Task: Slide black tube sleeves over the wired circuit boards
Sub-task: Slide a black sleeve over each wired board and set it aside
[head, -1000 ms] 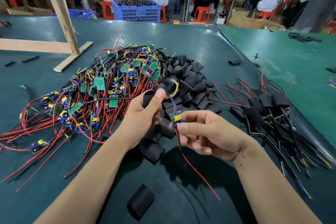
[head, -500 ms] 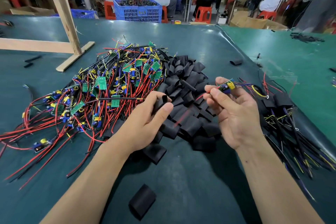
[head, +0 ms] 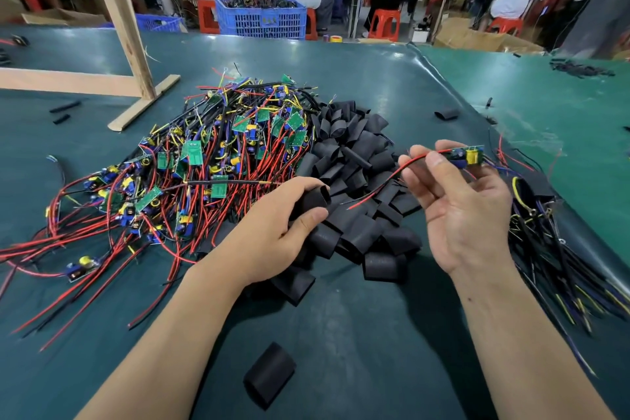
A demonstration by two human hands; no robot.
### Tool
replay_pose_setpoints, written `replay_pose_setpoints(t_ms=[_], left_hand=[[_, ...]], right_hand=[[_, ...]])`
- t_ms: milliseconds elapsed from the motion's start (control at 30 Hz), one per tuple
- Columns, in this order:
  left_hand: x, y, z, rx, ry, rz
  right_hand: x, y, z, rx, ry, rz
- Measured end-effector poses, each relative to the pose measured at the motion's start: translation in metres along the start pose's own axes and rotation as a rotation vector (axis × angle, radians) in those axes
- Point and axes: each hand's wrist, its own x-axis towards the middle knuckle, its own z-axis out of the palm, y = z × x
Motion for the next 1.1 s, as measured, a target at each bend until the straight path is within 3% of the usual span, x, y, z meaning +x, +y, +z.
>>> replay_pose_setpoints(t_ms=[500,800,1100], left_hand=[[0.000,0.000,0.005,0.053,0.047,0.080],[0.002,-0.002,0.006,0.214,0.122,0.022],[0.004,0.001,0.007,0.265,0.178,0.118]], right_hand=[[-0.006,0.014,0.006,-0.082,0.027,-0.081],[-0.025,0.034,0.019,-0.171,-0.073,0.033],[-0.026,0.032,0.021,-0.241,-0.140,0.184]])
